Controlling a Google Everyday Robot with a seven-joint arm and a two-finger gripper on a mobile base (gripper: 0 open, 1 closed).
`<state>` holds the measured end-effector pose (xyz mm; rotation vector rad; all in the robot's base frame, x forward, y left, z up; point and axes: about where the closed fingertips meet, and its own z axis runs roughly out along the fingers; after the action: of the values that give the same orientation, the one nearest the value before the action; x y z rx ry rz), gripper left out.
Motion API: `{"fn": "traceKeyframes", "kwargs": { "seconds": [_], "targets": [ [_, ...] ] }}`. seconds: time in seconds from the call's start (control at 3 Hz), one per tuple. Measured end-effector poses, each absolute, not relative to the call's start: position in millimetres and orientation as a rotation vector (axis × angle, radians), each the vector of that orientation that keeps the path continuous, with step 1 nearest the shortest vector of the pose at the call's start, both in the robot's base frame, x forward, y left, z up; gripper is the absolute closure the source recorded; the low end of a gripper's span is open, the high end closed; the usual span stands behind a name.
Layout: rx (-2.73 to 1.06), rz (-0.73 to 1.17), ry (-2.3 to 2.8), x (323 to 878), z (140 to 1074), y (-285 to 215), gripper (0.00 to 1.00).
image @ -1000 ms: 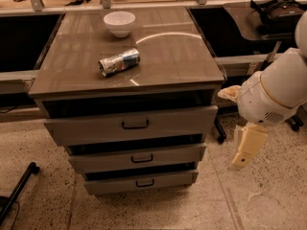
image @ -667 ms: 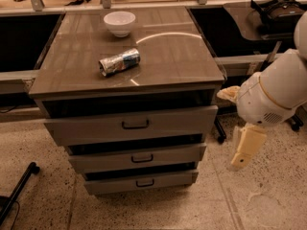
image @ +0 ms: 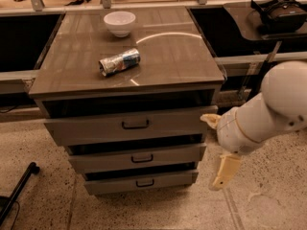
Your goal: Open bottom drawer
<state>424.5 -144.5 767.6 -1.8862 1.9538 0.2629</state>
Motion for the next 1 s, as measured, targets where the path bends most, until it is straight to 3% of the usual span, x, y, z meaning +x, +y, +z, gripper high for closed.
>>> {"fn": "traceKeyframes", "kwargs": {
  "seconds": [0.33,1.0],
  "targets": [
    [-1.9,0.295,1.899,426,710,-129,0.0],
    [-1.884,0.278,1.955,432,684,-140,0.0]
  ]
}}
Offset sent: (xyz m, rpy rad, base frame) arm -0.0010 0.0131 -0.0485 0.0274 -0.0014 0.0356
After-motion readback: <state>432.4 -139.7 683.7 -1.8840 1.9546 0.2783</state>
